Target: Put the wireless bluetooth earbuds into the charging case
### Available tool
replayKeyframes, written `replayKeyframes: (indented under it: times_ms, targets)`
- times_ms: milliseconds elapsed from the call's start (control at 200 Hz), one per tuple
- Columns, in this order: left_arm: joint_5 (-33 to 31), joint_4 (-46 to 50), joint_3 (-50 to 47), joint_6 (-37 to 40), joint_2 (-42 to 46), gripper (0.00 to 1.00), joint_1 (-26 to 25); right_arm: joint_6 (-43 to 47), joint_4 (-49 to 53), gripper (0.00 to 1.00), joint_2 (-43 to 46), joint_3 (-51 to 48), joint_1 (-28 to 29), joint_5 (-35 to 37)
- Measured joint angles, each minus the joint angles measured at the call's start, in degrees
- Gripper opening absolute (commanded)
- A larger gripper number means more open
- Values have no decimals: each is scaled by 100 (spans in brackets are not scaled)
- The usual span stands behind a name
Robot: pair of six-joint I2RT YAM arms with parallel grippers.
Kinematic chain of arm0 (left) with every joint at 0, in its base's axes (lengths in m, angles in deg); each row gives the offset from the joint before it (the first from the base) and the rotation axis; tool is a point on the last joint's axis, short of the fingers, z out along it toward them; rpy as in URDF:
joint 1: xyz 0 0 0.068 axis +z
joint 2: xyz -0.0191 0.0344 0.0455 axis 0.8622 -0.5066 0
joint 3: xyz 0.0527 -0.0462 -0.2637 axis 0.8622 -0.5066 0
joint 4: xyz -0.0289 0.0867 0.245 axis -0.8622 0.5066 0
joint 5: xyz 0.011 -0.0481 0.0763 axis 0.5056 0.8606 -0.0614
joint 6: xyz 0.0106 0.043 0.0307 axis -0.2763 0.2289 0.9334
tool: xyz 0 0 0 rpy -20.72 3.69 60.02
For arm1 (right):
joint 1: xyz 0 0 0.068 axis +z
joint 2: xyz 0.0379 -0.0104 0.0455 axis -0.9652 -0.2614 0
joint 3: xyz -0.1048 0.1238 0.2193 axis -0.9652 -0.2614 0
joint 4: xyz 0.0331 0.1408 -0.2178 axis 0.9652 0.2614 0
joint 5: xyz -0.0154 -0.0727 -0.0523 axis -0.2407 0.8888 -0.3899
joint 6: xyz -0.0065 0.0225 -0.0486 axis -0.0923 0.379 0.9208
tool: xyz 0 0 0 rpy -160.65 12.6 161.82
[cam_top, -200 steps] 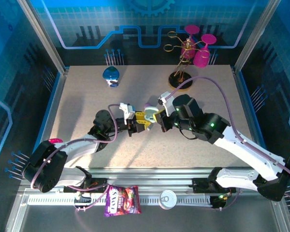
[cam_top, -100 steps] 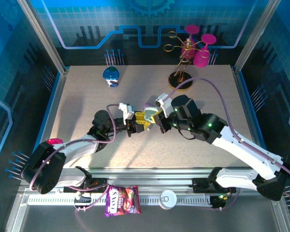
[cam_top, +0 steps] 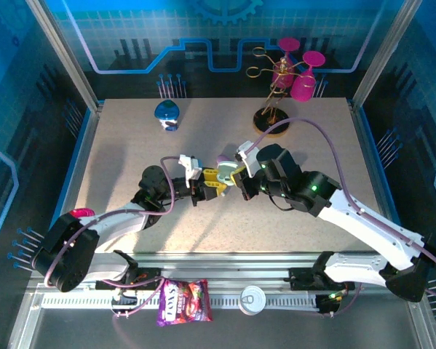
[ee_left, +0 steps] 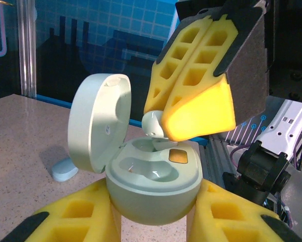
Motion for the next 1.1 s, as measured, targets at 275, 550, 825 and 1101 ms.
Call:
replayKeyframes:
  times_ms: [275,550,825,1101]
  targets:
    - [44,-33,0,-2,0,25,0,26,-13,29,-2,0,0,-66]
    - [44,-81,0,-2,0,26,0,-144,-50,36,160,-2,-116,-166]
    - [149,-199,0,59,-2,26,0,-566,-367,41,575,-232,-562,-584]
    - [365,-514,0,396,-59,27,0,-715,-479,47,595,-553,-789,-1128]
